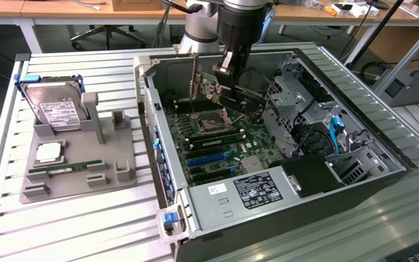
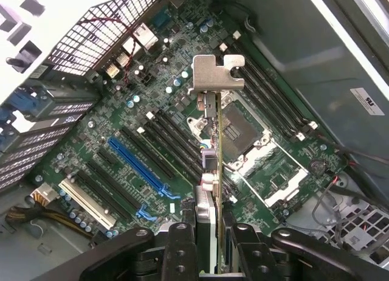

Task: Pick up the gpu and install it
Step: 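Insert the gpu into the slot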

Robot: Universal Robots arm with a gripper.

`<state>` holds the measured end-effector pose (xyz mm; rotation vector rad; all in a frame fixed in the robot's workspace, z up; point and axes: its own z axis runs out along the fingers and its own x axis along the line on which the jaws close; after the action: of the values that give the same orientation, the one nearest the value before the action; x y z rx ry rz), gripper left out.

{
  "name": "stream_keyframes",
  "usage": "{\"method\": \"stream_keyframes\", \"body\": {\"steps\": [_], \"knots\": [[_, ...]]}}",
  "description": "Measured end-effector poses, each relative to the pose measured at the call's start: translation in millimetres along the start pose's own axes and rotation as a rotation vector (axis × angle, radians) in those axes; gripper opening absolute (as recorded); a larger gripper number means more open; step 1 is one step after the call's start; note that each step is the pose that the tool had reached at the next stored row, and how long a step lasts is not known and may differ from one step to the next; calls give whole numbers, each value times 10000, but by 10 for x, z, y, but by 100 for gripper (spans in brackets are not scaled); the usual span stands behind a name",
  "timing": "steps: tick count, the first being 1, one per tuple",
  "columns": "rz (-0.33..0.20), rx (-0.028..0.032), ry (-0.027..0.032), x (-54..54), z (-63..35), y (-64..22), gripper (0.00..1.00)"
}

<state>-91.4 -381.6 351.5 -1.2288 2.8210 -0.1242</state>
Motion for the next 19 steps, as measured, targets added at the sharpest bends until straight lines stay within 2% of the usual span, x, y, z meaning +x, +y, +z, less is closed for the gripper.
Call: {"method": "stream_keyframes", "body": {"steps": [11,19], "knots": [[-842,3,-57,2,2,-1,27],[-1272,4,-88,4,4,-3,27]]}}
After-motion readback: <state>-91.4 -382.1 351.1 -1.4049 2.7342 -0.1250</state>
